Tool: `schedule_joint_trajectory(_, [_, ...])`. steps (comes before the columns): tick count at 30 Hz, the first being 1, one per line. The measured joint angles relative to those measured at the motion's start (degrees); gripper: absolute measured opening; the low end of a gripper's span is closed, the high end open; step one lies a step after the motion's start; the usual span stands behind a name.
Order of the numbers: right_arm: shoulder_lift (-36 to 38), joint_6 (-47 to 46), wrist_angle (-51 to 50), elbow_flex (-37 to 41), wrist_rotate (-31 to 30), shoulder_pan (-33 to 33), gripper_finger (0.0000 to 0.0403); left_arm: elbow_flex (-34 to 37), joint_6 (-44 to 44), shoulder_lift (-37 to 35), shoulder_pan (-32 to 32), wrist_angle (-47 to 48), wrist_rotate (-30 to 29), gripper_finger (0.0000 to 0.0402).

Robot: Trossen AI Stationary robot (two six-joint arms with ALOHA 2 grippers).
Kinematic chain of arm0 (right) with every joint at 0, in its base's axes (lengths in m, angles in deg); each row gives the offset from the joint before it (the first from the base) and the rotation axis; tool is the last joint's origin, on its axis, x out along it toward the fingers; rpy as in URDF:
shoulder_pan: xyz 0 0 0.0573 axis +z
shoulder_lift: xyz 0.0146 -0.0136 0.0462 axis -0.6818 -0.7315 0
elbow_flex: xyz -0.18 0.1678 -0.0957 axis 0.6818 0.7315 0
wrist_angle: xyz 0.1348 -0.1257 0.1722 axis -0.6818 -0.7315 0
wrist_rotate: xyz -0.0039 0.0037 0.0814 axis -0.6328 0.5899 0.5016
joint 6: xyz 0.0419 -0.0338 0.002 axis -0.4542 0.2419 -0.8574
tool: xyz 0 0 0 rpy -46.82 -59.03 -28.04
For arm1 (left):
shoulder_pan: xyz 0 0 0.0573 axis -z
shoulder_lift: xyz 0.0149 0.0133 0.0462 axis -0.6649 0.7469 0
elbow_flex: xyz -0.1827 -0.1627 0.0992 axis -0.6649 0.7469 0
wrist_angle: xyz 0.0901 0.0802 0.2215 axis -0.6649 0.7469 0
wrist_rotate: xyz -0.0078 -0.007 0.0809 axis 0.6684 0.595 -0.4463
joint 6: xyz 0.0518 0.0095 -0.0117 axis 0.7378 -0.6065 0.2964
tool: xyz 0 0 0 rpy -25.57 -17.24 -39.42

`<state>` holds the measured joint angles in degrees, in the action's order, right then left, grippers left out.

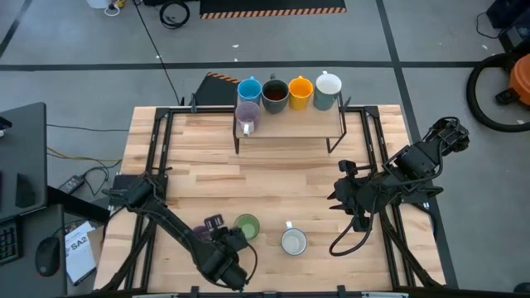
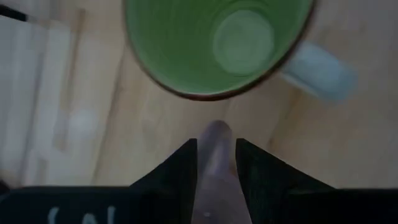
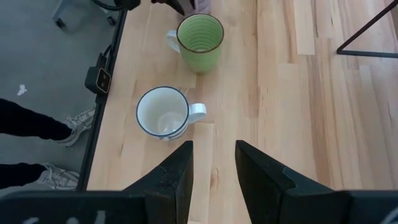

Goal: Place coffee mugs
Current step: Put the violet mug on the shelf

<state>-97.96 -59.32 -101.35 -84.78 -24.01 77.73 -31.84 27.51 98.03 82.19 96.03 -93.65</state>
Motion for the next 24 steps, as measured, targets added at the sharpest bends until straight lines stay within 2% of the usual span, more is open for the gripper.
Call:
schedule_joint_trajectory(7, [0.0, 0.0, 0.0, 0.0, 0.3, 0.0, 0.0125, 0.0, 0.8, -1.1, 0.3, -0.1, 0.3, 0.0116])
schedule_joint_trajectory(14, [0.0, 0.1, 0.0, 0.0, 1.6, 0.0, 0.0125, 0.0, 2.6, -7.3, 2.6, -0.6, 2.2, 0.0116])
schedule_joint_trajectory(24, [0.0, 1.1, 1.7, 0.0, 1.4, 0.0, 0.0125, 1.3, 18.5, -11.8, 5.5, 1.4, 11.7, 0.0116])
